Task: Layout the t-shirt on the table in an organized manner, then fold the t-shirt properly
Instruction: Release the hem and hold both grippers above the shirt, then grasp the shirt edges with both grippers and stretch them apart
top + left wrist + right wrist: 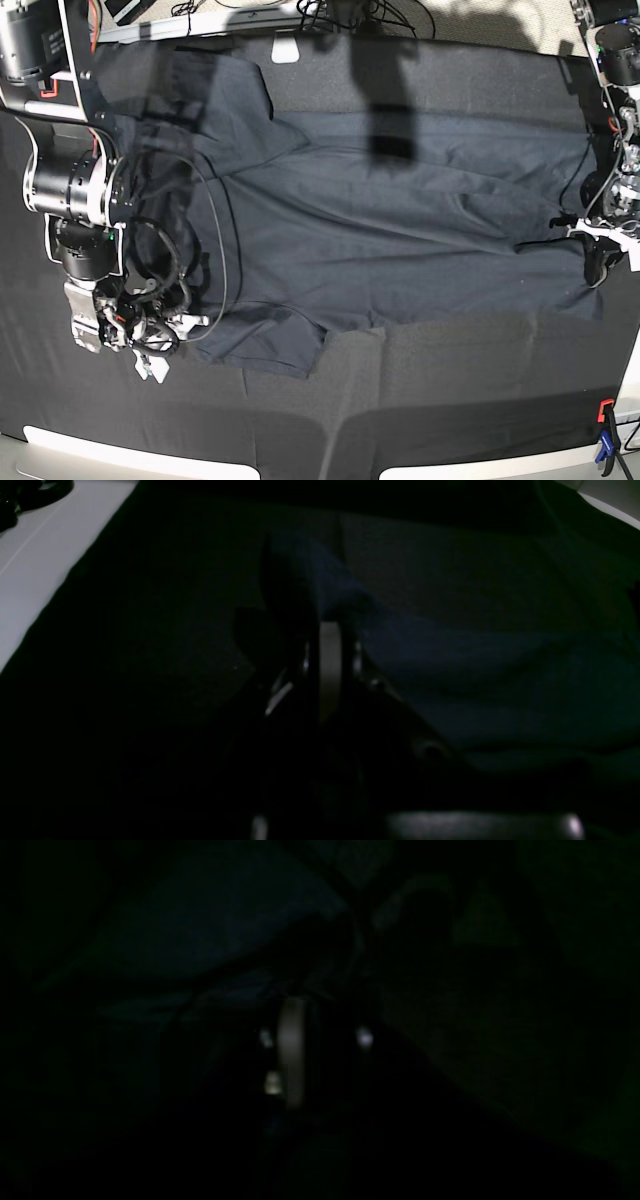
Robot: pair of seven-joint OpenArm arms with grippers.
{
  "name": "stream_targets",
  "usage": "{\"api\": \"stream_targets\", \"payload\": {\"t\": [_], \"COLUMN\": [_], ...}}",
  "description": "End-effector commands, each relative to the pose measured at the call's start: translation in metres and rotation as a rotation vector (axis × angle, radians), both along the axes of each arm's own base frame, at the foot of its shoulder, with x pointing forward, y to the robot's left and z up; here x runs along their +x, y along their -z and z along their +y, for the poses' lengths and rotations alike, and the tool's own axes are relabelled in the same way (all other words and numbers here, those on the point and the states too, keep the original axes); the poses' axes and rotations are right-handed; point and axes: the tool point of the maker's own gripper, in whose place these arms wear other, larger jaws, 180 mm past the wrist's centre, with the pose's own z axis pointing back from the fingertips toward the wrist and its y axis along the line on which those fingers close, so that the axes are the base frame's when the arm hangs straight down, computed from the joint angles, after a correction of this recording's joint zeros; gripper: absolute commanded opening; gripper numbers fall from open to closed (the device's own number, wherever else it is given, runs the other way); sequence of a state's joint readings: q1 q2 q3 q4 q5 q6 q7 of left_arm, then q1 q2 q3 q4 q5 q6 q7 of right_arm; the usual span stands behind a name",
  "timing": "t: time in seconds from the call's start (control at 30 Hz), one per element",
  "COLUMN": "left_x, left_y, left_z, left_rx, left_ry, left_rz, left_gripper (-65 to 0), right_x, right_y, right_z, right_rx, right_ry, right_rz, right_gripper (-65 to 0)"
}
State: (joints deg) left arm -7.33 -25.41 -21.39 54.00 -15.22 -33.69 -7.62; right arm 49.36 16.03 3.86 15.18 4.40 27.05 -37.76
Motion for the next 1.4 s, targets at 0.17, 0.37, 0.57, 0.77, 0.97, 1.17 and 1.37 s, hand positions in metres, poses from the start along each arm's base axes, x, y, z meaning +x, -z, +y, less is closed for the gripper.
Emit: {"api": "stream_targets", "payload": {"t": [0.17, 0.37, 0.57, 0.77, 0.97, 1.17, 1.37], "left_x": [0.009, 0.009, 0.009, 0.009, 0.01, 0.01, 0.008], "left_y": [-0.027, -0.028, -0.028, -0.03, -0.03, -0.03, -0.028], "left_z": [0.009, 0.01, 0.01, 0.01, 0.01, 0.01, 0.02], "left_rx": [0.012, 0.012, 0.012, 0.012, 0.012, 0.016, 0.044], "left_ry": [-0.006, -0.007, -0.007, -0.008, -0.008, -0.007, -0.005], "left_rz": [-0.079, -0.084, -0.084, -0.096, -0.098, -0.095, -0.053], "left_gripper": [-65.0, -65.0, -65.0, -65.0, -65.0, -65.0, -65.0], "right_x": [0.03, 0.031, 0.008, -0.026, -0.058, -0.088, -0.111], "right_y": [-0.035, -0.046, -0.059, -0.078, -0.081, -0.098, -0.09], "right_z": [-0.016, -0.02, -0.005, 0.008, 0.009, -0.014, -0.038], "right_rx": [-0.115, -0.177, -0.213, -0.269, -0.284, -0.324, -0.324], "right_ry": [-0.064, -0.101, -0.157, -0.203, -0.208, -0.148, -0.099], "right_rz": [-0.122, -0.221, -0.413, -0.526, -0.57, -0.617, -0.586], "right_gripper": [-65.0, -65.0, -65.0, -65.0, -65.0, -65.0, -65.0]}}
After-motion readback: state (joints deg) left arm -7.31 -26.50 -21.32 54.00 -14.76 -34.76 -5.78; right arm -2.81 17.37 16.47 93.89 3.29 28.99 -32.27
